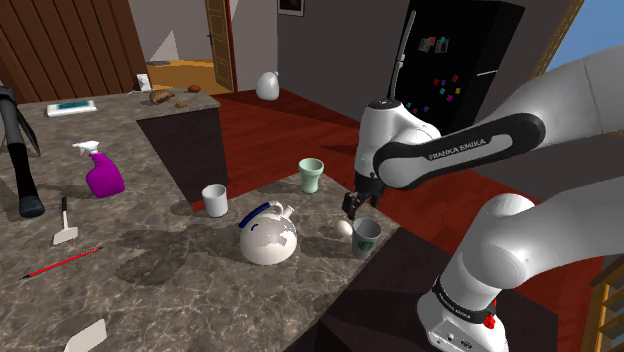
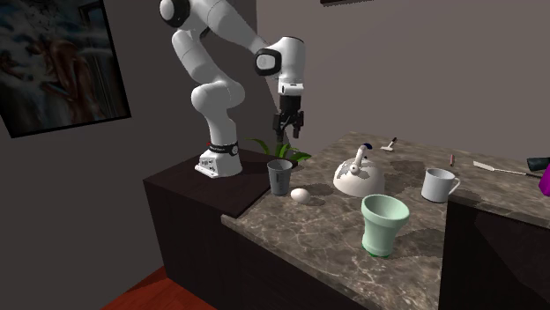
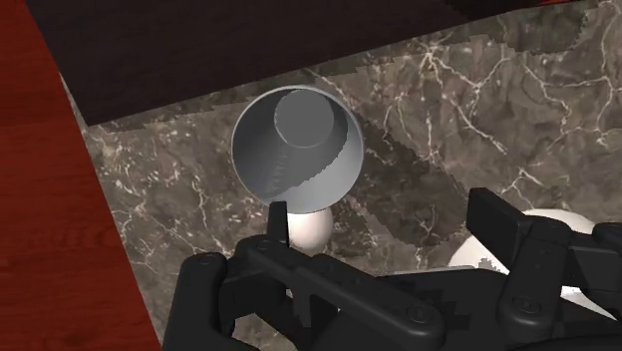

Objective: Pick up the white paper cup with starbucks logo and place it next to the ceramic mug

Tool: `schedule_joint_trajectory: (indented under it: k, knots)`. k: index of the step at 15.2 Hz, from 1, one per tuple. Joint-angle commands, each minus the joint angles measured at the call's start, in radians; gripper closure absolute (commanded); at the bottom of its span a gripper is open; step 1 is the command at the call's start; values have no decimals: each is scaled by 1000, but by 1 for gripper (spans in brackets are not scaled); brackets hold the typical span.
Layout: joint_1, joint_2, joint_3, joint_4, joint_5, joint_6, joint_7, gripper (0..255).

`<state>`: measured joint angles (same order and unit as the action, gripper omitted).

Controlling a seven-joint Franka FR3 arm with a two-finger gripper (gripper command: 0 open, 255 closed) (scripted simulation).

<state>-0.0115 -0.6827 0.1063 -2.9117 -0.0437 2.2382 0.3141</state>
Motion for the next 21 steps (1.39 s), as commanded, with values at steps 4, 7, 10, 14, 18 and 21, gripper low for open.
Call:
schedule_joint_trajectory:
  k: [4,7,10,14,18,21]
  knots:
    - [-29,189,61,-71,-43,239,79,0]
    - [-51,257,77,-85,-67,318,102,0]
    - [-75,318,87,-92,-94,386,119,0]
    - [-102,374,100,-96,-126,446,140,0]
    - [-102,374,99,-96,-126,446,140,0]
    - [-102,374,99,-96,-126,446,140,255]
